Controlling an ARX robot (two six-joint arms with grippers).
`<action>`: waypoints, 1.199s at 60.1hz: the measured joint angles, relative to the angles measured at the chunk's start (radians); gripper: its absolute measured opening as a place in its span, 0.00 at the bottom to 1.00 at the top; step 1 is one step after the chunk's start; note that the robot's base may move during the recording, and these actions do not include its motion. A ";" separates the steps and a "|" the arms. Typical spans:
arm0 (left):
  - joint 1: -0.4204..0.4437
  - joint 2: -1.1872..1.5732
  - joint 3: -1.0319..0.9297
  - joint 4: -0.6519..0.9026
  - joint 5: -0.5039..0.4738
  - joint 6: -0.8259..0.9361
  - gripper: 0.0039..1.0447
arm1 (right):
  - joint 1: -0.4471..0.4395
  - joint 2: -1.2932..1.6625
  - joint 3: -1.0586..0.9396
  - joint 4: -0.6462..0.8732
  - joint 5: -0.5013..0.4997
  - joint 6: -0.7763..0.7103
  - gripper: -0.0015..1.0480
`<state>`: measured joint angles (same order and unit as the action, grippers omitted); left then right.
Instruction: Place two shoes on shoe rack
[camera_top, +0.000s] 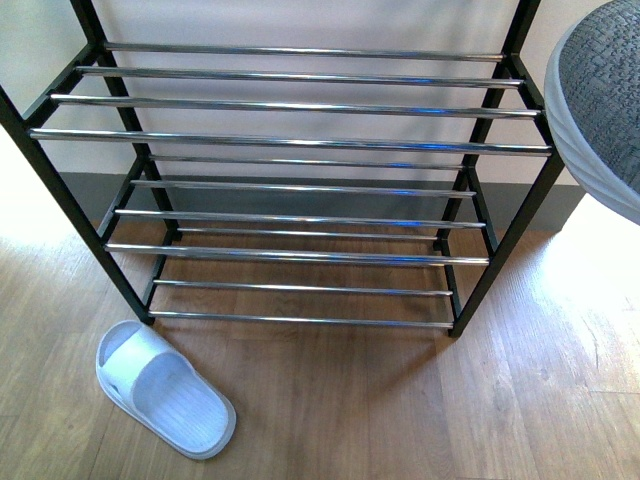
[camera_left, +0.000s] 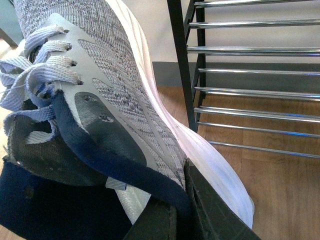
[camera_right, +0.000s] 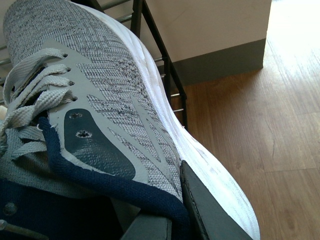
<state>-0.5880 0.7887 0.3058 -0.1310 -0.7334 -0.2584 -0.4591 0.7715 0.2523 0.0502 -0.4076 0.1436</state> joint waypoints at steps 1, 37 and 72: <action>0.000 0.000 0.000 0.000 0.000 0.000 0.01 | 0.000 0.000 0.000 0.000 0.000 0.000 0.01; 0.000 0.000 -0.002 0.000 0.001 0.000 0.01 | 0.000 0.000 0.000 0.000 0.000 0.000 0.01; 0.000 0.000 -0.002 0.000 0.000 0.000 0.01 | 0.000 0.000 0.000 0.000 0.002 0.000 0.01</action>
<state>-0.5880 0.7887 0.3035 -0.1310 -0.7330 -0.2584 -0.4591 0.7719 0.2520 0.0502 -0.4053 0.1436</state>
